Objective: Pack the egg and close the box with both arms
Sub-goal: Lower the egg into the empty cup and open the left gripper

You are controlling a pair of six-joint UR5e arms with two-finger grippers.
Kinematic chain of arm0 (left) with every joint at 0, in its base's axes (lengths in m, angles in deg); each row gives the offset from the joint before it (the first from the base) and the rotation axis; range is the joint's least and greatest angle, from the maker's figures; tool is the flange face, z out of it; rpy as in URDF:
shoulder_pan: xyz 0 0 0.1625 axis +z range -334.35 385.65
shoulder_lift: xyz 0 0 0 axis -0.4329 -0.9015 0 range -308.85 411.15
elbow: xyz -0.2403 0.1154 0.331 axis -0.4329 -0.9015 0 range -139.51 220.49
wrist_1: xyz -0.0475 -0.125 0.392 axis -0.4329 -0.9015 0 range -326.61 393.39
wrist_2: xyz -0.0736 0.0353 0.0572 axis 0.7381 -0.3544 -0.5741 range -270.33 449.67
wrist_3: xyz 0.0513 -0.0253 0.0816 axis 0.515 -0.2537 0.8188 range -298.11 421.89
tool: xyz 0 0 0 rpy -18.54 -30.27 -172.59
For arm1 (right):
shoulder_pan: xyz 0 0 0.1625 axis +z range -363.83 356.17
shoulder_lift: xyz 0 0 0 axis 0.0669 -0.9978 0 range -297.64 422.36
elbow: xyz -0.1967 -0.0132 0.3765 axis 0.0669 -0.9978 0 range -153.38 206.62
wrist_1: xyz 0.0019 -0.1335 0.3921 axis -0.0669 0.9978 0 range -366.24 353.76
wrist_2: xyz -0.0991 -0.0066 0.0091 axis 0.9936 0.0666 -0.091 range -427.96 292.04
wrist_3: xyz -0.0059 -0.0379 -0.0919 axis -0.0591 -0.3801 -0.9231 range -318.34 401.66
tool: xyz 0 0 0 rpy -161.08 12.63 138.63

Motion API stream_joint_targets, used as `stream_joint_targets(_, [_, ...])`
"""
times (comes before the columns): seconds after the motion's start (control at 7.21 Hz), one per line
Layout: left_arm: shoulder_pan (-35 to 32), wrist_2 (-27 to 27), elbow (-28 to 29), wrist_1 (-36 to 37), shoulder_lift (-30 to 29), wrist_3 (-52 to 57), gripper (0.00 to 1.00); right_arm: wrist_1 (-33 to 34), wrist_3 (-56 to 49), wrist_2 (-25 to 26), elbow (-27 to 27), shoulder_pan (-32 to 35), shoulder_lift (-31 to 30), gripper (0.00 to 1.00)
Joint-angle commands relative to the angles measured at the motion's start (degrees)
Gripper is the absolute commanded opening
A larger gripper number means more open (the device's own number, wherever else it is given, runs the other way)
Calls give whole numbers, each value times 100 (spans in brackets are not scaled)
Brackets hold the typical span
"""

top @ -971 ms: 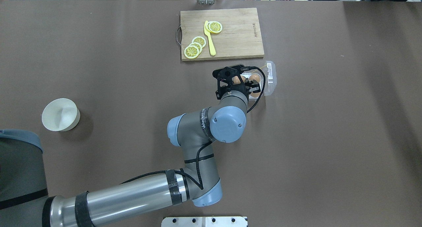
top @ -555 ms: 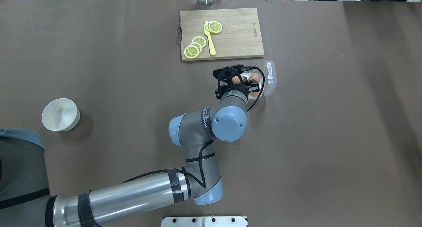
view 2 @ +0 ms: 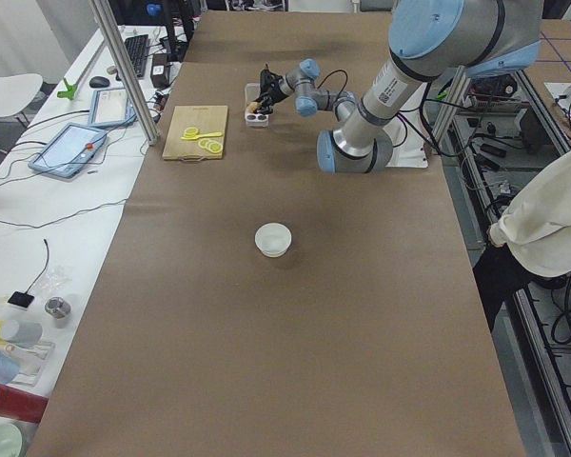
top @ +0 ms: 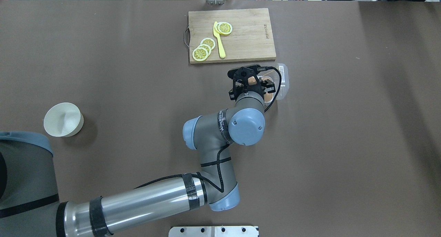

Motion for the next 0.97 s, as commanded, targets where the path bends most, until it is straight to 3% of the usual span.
stream_joint_targets(0.0, [-4,-16,86,8,-18,142,69,-1,13,-2,-1,-2,0,100])
stream_joint_targets(0.14, [-4,-16,87,8,-1,447,97,8,13,-10,8,-2,0,100])
stream_joint_targets(0.55, [-39,54,-105,8,-1,477,98,26,83,-54,8,-2,27,100])
stream_joint_targets(0.83, [-389,797,-640,148,164,843,98,-27,119,-212,43,-2,36,100])
